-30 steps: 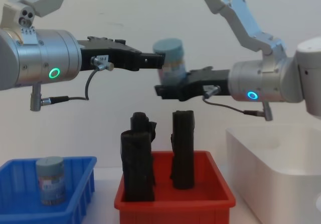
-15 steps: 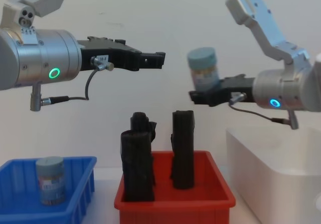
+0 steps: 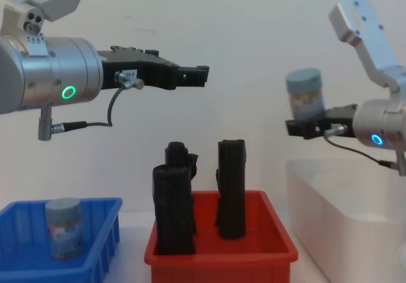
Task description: Pick the cotton swabs from the blue box and place them into the white box.
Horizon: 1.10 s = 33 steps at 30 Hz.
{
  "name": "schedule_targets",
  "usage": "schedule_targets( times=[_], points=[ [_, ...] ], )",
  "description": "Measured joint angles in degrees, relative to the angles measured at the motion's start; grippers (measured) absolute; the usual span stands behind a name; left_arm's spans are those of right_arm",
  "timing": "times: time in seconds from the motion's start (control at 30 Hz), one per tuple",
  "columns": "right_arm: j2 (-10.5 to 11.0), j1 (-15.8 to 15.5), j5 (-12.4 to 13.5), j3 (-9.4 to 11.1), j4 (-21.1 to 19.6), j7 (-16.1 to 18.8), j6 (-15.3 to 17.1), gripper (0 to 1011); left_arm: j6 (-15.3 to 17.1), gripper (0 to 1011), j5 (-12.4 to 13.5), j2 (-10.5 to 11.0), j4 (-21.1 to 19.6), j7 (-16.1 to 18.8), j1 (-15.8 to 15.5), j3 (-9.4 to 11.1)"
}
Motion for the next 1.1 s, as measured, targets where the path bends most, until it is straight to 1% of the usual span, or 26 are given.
schedule_targets(
  times=[0.1,0.13,0.2,0.3,0.33,0.43,0.63,0.97,1.03,1.07,1.1],
  points=[
    [0.0,-0.1,0.8,0.3,0.3,-1.7,0.2,632,0.0,1000,0.0,0.0,0.0,0.0,0.0,0.0],
    [0.0,-0.2,1.5,0.6,0.5,-3.0,0.4,632,0.0,1000,0.0,0.0,0.0,0.0,0.0,0.0],
    [0.0,-0.3,2.2,0.9,0.8,-4.2,0.6,632,0.0,1000,0.0,0.0,0.0,0.0,0.0,0.0],
    [-0.2,-0.3,4.4,1.4,1.5,-6.7,1.0,632,0.0,1000,0.0,0.0,0.0,0.0,0.0,0.0],
    [-0.2,-0.3,4.4,1.4,1.5,-6.7,1.0,632,0.0,1000,0.0,0.0,0.0,0.0,0.0,0.0],
    [-0.5,0.0,6.3,2.0,2.3,-8.4,1.4,632,0.0,1000,0.0,0.0,0.0,0.0,0.0,0.0],
    [-0.9,0.5,8.1,2.4,3.2,-9.2,2.1,632,0.0,1000,0.0,0.0,0.0,0.0,0.0,0.0],
    [-1.4,1.2,8.8,2.5,3.9,-9.2,2.3,632,0.0,1000,0.0,0.0,0.0,0.0,0.0,0.0],
    [-1.4,1.3,8.9,2.6,4.0,-9.2,2.3,665,0.0,1000,0.0,0.0,0.0,0.0,0.0,0.0],
    [-1.5,1.4,8.9,2.6,4.0,-9.2,2.3,726,0.0,1000,0.0,0.0,0.0,0.0,0.0,0.0],
    [-1.5,1.4,8.9,2.6,4.0,-9.2,2.3,745,0.0,1000,0.0,0.0,0.0,0.0,0.0,0.0]
  ],
)
